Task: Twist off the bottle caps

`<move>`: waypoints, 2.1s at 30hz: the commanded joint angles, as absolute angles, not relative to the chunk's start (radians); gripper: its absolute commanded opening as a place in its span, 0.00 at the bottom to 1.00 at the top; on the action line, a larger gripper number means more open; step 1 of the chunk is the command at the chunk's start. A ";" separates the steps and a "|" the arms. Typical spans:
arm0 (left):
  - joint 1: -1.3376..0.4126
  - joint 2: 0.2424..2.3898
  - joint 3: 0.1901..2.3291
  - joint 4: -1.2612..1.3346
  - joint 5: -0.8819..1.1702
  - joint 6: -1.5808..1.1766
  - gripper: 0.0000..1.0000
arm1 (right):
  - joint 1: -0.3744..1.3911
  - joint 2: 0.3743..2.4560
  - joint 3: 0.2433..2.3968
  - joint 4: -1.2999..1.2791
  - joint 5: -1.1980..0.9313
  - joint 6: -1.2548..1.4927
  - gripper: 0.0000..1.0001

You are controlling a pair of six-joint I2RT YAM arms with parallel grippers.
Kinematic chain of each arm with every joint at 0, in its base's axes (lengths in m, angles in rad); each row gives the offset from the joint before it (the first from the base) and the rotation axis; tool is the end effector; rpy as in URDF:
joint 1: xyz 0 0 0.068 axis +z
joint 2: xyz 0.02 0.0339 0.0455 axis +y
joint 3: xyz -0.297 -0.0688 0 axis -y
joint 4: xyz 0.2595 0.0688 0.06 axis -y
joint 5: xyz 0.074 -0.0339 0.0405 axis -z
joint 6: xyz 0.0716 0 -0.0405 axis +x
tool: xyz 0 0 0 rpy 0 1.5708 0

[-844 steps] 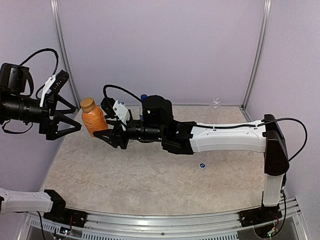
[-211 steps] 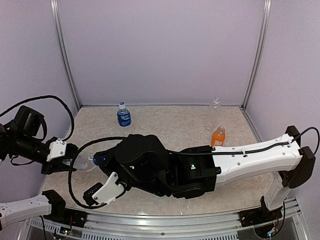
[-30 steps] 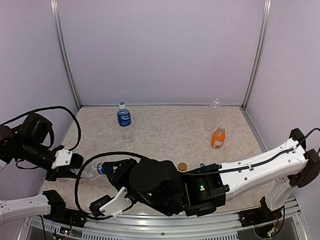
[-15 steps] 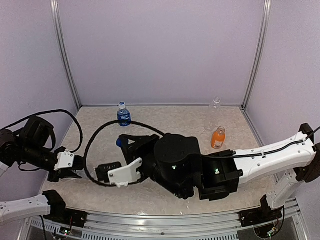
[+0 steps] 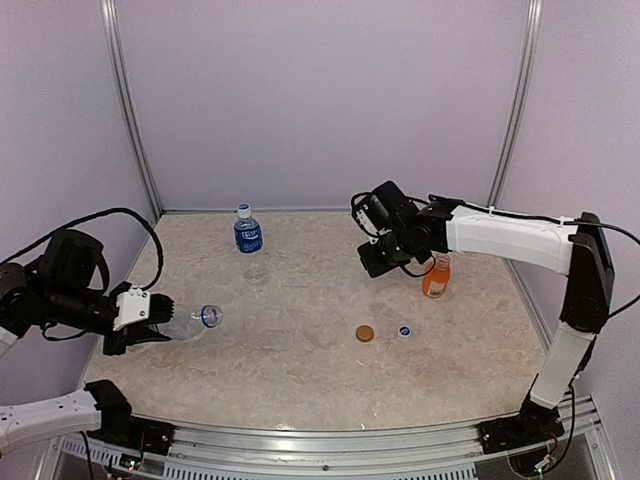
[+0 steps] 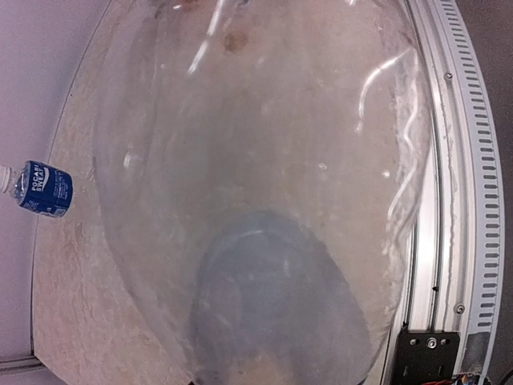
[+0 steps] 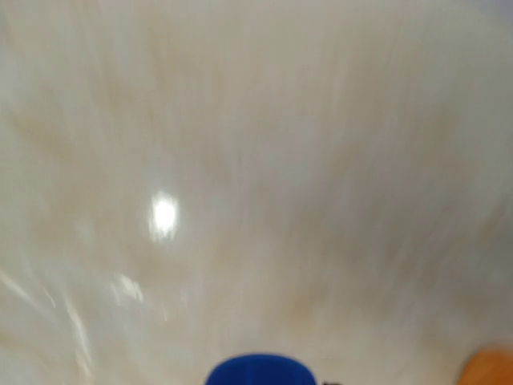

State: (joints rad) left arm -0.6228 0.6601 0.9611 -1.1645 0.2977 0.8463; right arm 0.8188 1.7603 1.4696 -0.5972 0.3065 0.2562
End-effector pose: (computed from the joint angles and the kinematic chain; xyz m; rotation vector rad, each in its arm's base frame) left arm 0.0755 -0.0801 0.3216 1.7046 1.6895 -0.2585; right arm 0.3106 0.3004 0.2779 -0.5404 2.3452 0.1184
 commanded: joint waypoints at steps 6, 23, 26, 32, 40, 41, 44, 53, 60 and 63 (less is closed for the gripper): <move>-0.611 0.648 0.951 -1.139 0.291 0.826 0.17 | 0.730 2.035 1.507 -0.840 0.185 0.335 0.00; -0.604 0.654 0.998 -1.120 0.337 0.786 0.17 | 0.738 1.982 1.677 -0.918 0.186 0.355 0.99; -0.604 0.657 1.014 -1.112 0.356 0.762 0.17 | 0.806 1.890 1.788 -0.881 0.247 0.320 0.99; -0.603 0.661 1.056 -1.109 0.423 0.715 0.17 | 1.144 1.624 1.593 -0.170 0.027 -0.135 0.99; -0.602 0.660 1.129 -1.126 0.557 0.652 0.17 | 1.222 1.594 1.307 0.610 -0.475 -0.175 0.98; -0.602 0.660 1.136 -1.127 0.578 0.642 0.18 | 1.235 1.619 1.336 0.611 -0.491 -0.182 0.96; -0.603 0.652 1.142 -1.117 0.636 0.624 0.20 | 1.263 1.688 1.411 0.630 -0.530 -0.189 0.92; -0.606 0.648 1.131 -1.101 0.624 0.633 0.21 | 1.268 1.794 1.511 0.651 -0.617 -0.109 0.58; -0.615 0.652 1.128 -1.092 0.613 0.640 0.21 | 1.268 1.825 1.561 0.573 -0.611 -0.114 0.55; -0.615 0.652 1.129 -1.091 0.607 0.640 0.20 | 1.269 1.836 1.584 0.536 -0.617 -0.118 0.52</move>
State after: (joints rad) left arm -0.6094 0.6540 1.1248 -1.1130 0.6018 0.6395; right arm 1.2633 1.8069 1.5436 0.5941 -0.6037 -0.1226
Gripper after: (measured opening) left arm 0.207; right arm 0.530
